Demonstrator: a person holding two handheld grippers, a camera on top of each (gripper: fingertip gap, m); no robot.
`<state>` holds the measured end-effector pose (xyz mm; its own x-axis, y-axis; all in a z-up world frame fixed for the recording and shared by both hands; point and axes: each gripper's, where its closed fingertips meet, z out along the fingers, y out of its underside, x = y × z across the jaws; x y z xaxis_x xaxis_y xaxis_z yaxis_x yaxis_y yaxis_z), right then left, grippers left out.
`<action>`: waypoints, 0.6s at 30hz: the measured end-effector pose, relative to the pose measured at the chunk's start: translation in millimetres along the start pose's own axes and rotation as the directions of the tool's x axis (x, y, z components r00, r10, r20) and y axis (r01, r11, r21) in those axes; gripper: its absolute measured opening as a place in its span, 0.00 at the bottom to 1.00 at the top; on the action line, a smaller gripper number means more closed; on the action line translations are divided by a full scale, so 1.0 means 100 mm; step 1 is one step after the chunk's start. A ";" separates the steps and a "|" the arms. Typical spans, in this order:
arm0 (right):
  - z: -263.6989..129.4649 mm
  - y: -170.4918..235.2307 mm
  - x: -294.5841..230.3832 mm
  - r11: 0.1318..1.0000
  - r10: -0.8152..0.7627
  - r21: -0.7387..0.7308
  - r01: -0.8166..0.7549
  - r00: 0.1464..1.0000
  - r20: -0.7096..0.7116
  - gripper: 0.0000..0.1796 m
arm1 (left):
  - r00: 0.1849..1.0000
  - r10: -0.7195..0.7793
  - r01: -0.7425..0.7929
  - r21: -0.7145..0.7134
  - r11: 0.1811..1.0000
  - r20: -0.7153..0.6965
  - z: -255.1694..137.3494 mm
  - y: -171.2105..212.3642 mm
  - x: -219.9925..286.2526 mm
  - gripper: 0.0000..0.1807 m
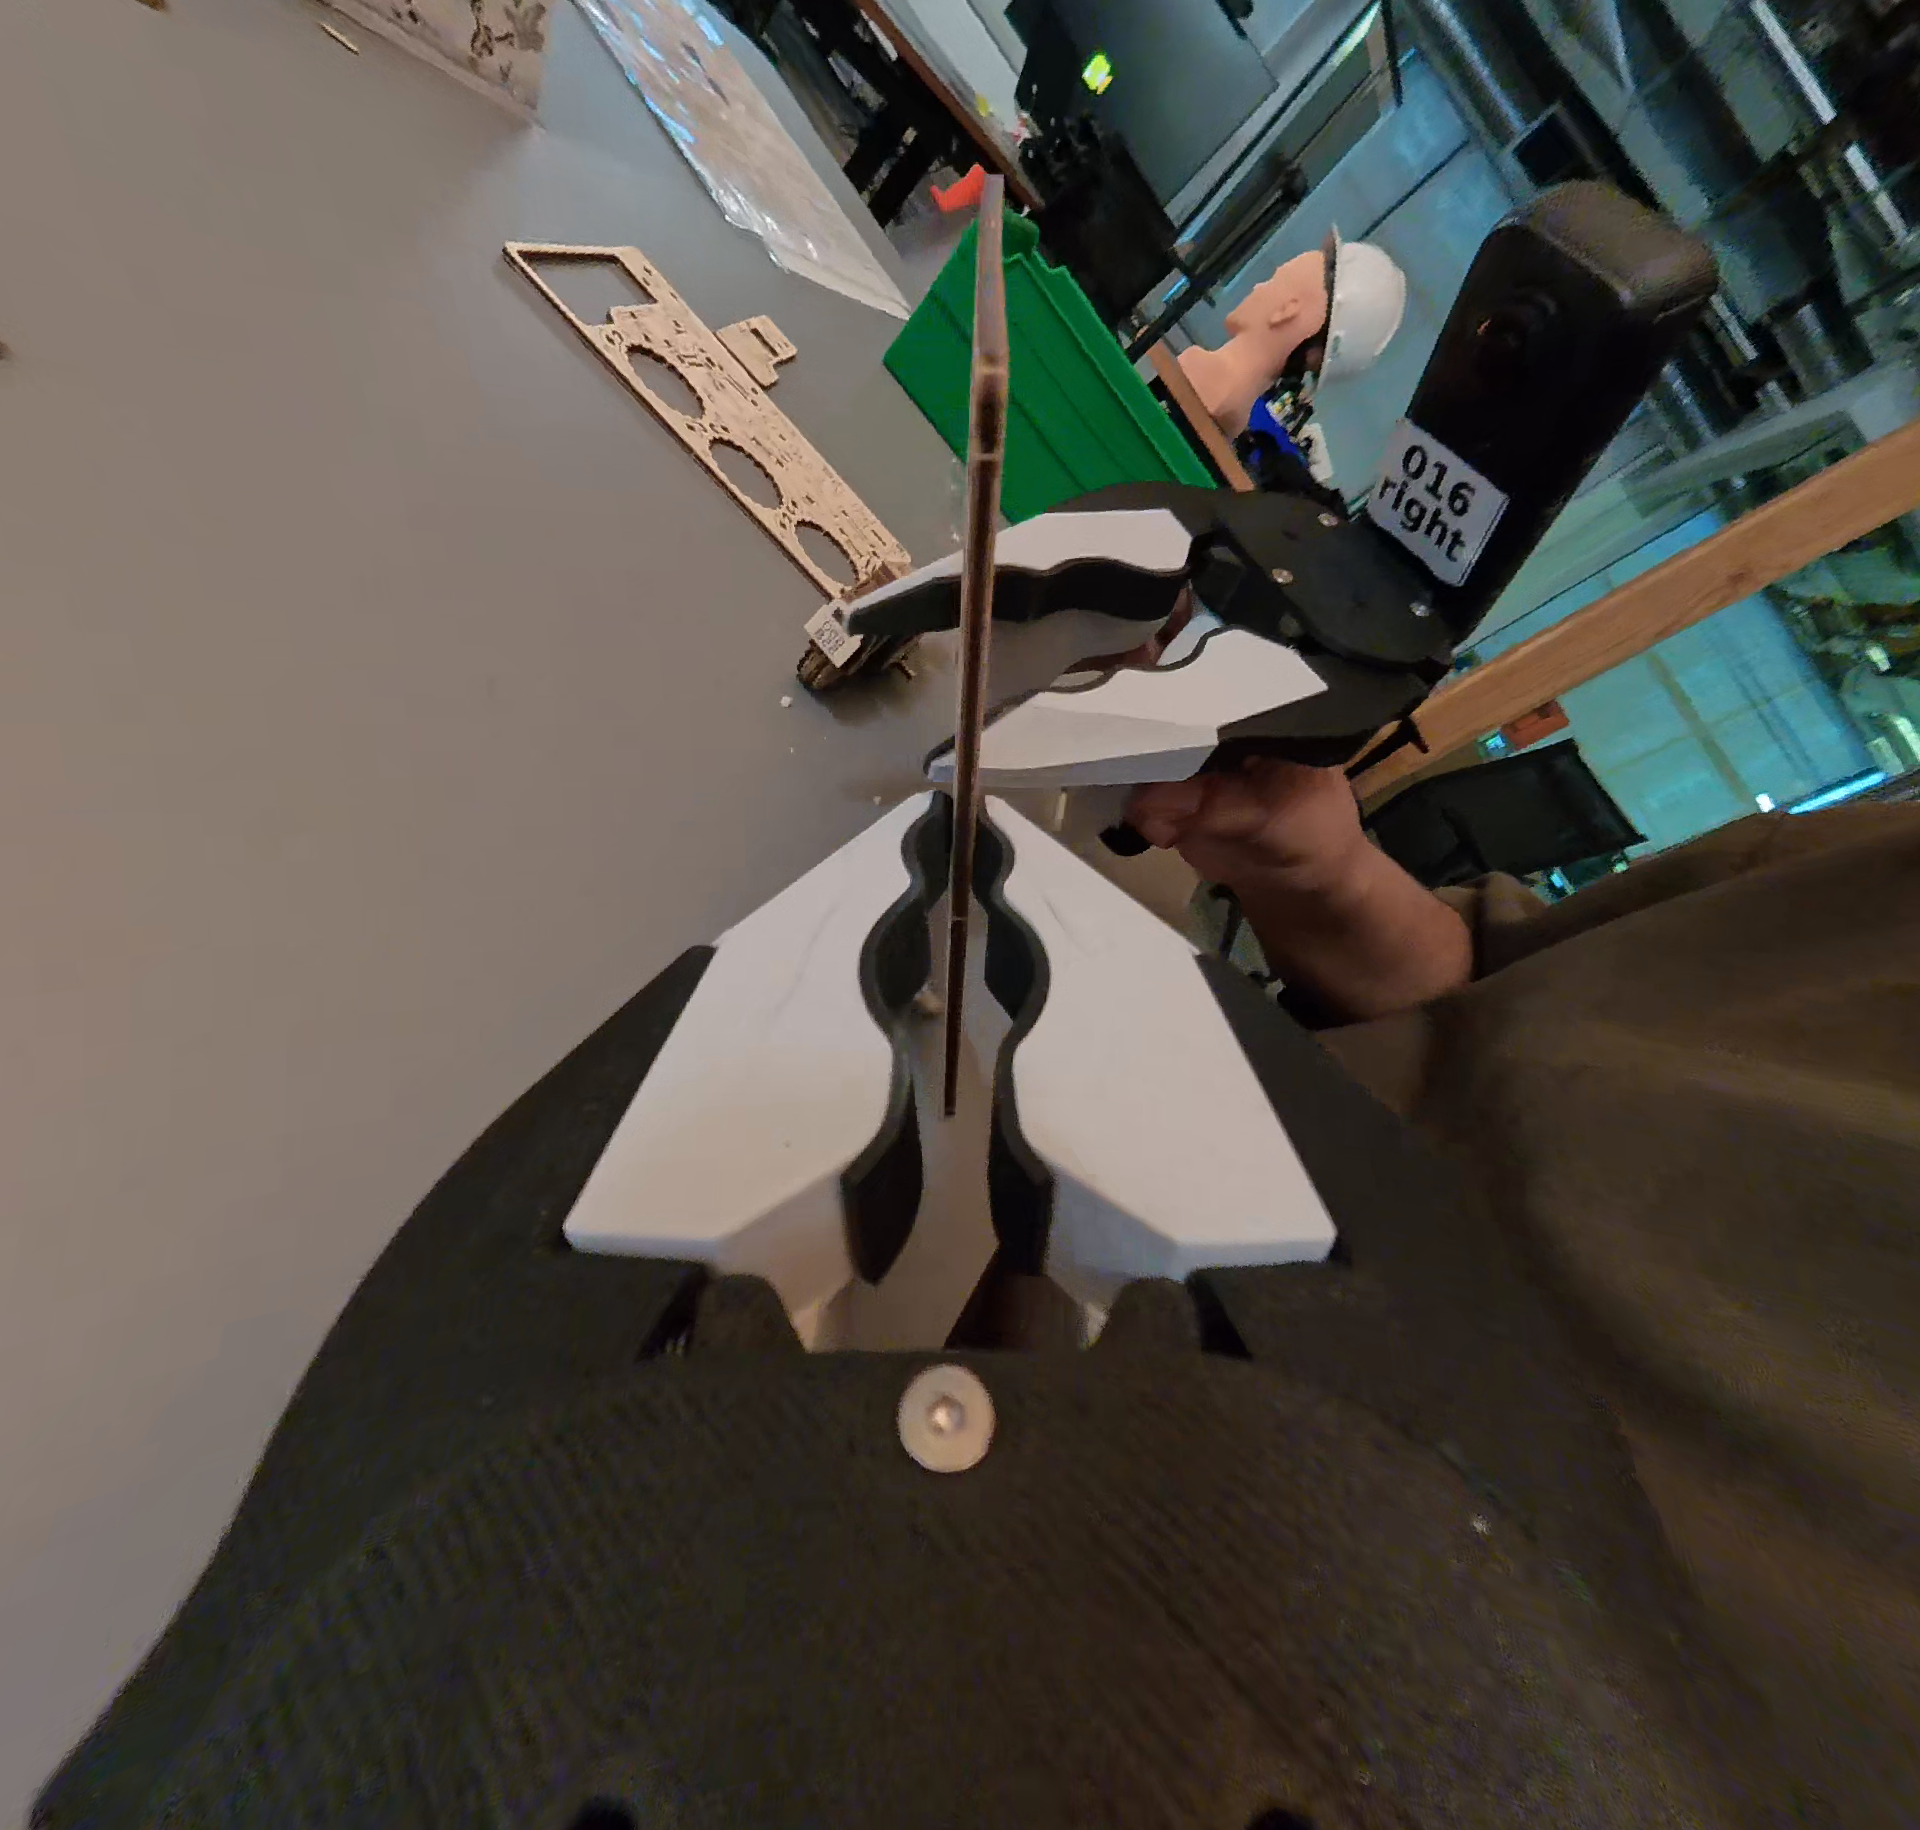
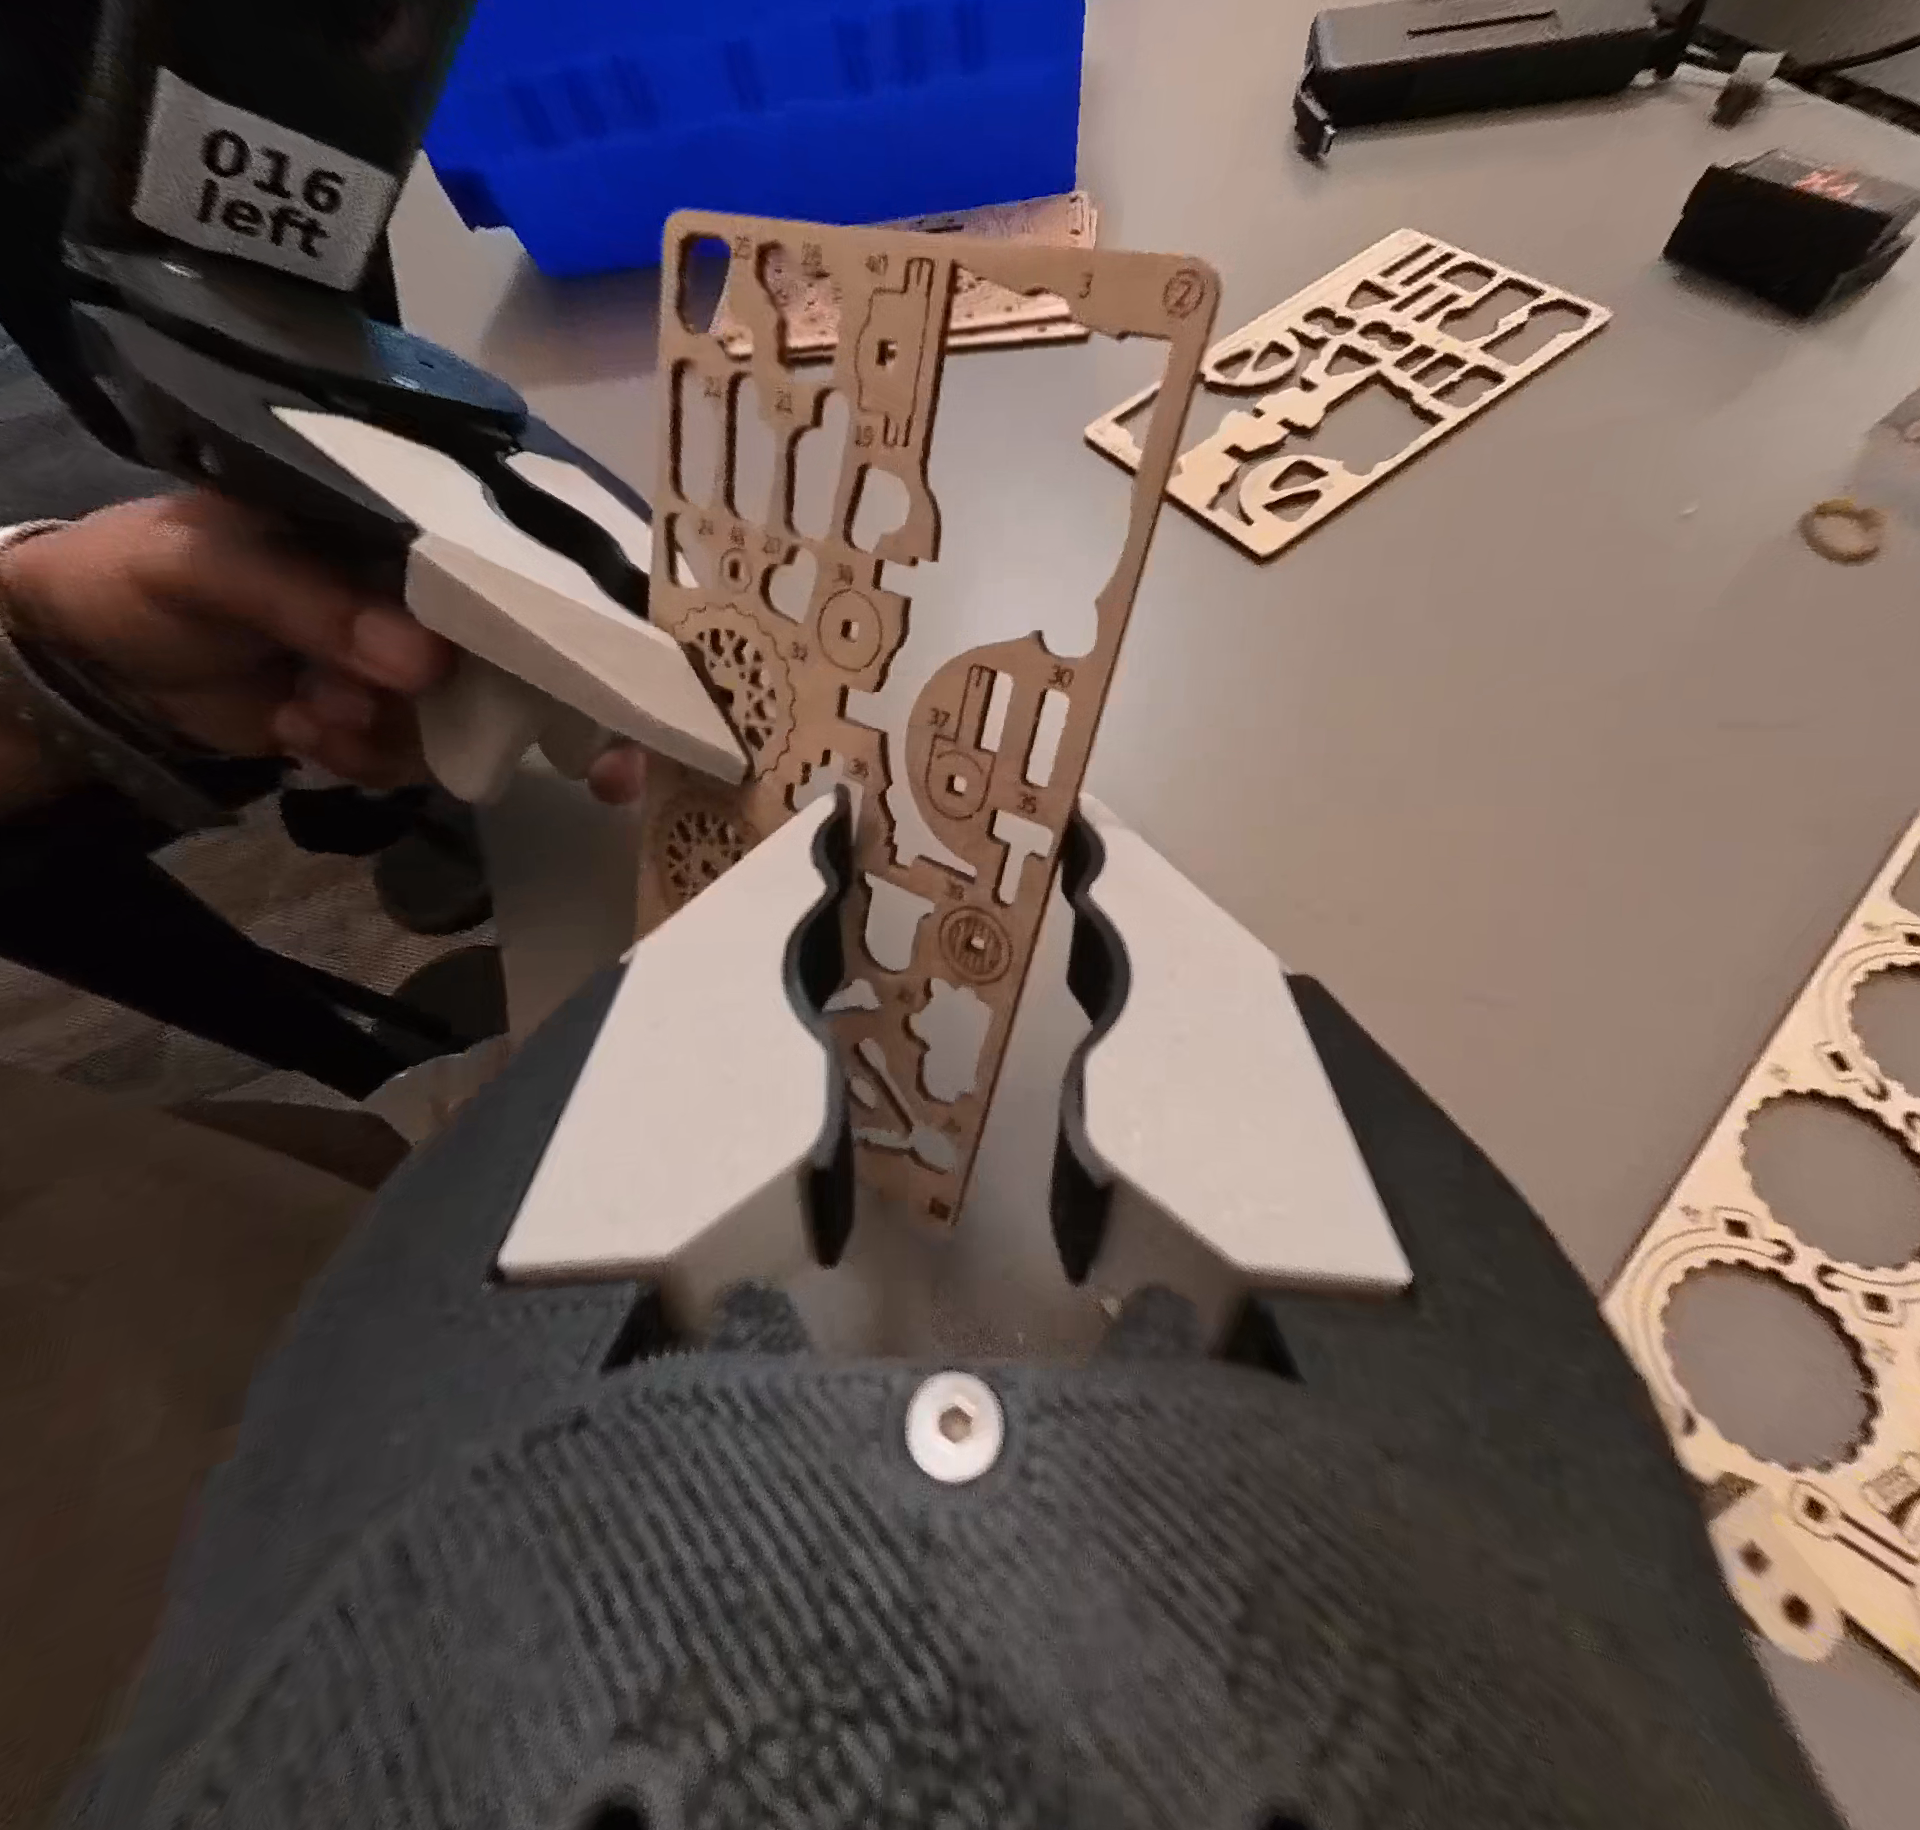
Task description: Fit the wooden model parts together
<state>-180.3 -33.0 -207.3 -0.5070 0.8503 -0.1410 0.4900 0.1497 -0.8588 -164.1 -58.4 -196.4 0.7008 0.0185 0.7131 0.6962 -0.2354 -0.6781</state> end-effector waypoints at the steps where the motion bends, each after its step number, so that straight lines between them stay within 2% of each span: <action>1: -0.01 -0.01 0.00 1.000 0.013 0.003 -0.013 1.000 0.012 0.23 | 1.000 -0.012 0.012 0.011 1.000 0.002 -0.02 -0.03 -0.02 0.00; 3: -0.05 -0.05 0.01 0.999 0.031 0.026 -0.031 0.999 0.021 0.25 | 0.999 -0.031 0.031 0.036 0.999 0.011 -0.09 -0.09 -0.07 0.00; 7: -0.20 -0.22 0.04 0.994 0.053 0.089 -0.056 0.998 0.038 0.24 | 0.994 -0.101 0.097 0.109 0.989 0.029 -0.32 -0.28 -0.22 0.00; 10: -0.28 -0.22 -0.07 0.997 0.044 0.058 -0.051 0.993 0.109 0.21 | 0.987 -0.143 0.137 0.081 0.987 0.073 -0.46 -0.29 -0.36 0.00; 13: -0.31 0.05 -0.32 0.998 -0.010 -0.058 0.021 0.981 0.192 0.19 | 0.976 -0.164 0.166 -0.004 0.986 0.146 -0.51 -0.16 -0.53 0.00; 16: -0.29 0.45 -0.41 0.978 -0.097 -0.172 0.121 0.985 0.143 0.19 | 0.960 -0.171 0.179 -0.016 0.984 0.222 -0.52 -0.11 -0.68 0.05; 18: -0.28 0.65 -0.42 0.960 -0.152 -0.221 0.171 0.983 0.100 0.18 | 0.951 -0.163 0.175 -0.025 0.984 0.262 -0.51 -0.10 -0.73 0.12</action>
<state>-107.4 -44.5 -243.7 -0.6439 0.7630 -0.0576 0.5407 0.4004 -0.7398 -229.7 -107.2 -232.5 0.5941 0.3107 0.7420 0.8041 -0.2525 -0.5381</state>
